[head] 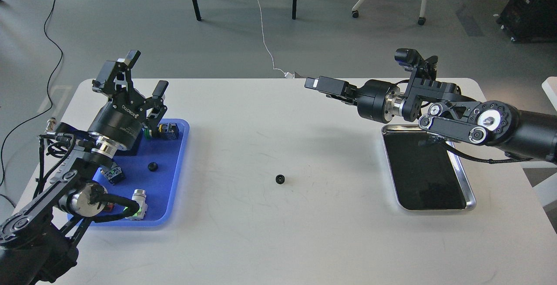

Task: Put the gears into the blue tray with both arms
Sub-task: 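Reach the left gripper to the black part and grasp it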

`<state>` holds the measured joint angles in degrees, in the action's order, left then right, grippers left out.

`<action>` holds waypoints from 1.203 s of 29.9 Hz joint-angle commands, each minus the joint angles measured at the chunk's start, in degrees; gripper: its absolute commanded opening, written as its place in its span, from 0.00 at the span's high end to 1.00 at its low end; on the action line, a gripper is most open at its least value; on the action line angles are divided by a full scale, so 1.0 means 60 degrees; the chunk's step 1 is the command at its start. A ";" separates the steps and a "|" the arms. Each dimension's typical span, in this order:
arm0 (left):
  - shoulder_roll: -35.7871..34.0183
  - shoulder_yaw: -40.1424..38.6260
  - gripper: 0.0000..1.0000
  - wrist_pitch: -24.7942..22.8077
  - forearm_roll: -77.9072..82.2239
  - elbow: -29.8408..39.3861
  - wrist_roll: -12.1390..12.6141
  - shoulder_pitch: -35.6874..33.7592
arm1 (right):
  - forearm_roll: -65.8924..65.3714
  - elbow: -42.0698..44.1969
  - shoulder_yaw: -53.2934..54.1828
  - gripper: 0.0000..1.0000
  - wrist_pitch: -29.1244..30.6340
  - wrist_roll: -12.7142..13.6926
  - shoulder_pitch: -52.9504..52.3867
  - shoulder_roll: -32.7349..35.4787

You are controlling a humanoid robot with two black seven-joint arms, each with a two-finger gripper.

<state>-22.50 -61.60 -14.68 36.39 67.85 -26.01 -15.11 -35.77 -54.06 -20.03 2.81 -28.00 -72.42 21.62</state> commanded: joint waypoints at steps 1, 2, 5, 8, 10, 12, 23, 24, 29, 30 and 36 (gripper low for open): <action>-0.0536 0.0840 0.02 -0.0203 0.3567 0.0175 -0.0331 -0.0682 | 0.4931 0.0088 0.7235 0.06 0.2509 -0.0001 0.5801 0.1233; -0.0542 0.0979 0.02 -0.0220 0.3820 0.0191 -0.0331 -0.0747 | 0.5024 0.0089 0.7453 0.06 0.2679 -0.0001 0.6018 0.1303; -0.0483 0.1331 0.02 -0.0205 0.3969 0.0206 -0.0331 -0.0938 | 0.5025 0.0074 0.7645 0.06 0.2783 -0.0001 0.6269 0.1435; -0.0425 0.1449 0.02 -0.0191 0.3999 0.0206 -0.0331 -0.0982 | 0.5025 0.0074 0.7675 0.06 0.2783 -0.0001 0.6270 0.1450; -0.0425 0.1478 0.02 -0.0191 0.4028 0.0264 -0.0331 -0.0997 | 0.5039 0.0074 0.7689 0.06 0.2798 -0.0001 0.6270 0.1450; -0.0454 0.1507 0.02 -0.0176 0.4435 0.0395 -0.0331 -0.1084 | 0.5039 0.0074 0.7719 0.06 0.2812 -0.0001 0.6270 0.1450; -0.0556 0.3570 0.02 -0.0147 1.0116 0.0792 -0.0331 -0.2737 | 0.5039 0.0060 0.7748 0.06 0.2812 -0.0001 0.6387 0.1465; -0.0556 0.3877 0.02 -0.0132 1.0644 0.0792 -0.0331 -0.2972 | 0.5054 0.0045 0.7777 0.06 0.2812 -0.0001 0.6416 0.1480; -0.0469 0.5212 0.02 -0.0059 1.3881 0.0660 -0.0331 -0.4218 | 0.5054 0.0016 0.7865 0.06 0.2900 -0.0001 0.6504 0.1758; -0.0454 0.5359 0.02 -0.0059 1.4394 0.0631 -0.0331 -0.4394 | 0.5054 0.0016 0.7865 0.06 0.2929 -0.0001 0.6547 0.1801; 0.0306 0.6938 0.02 -0.0059 1.4769 -0.0027 -0.0331 -0.5507 | 0.5054 -0.0174 0.7880 0.06 0.2944 -0.0001 0.6665 0.2094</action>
<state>-22.95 -24.95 -15.02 124.65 69.79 -28.01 -44.96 -5.45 -54.63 27.22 20.46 -28.00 -32.83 33.40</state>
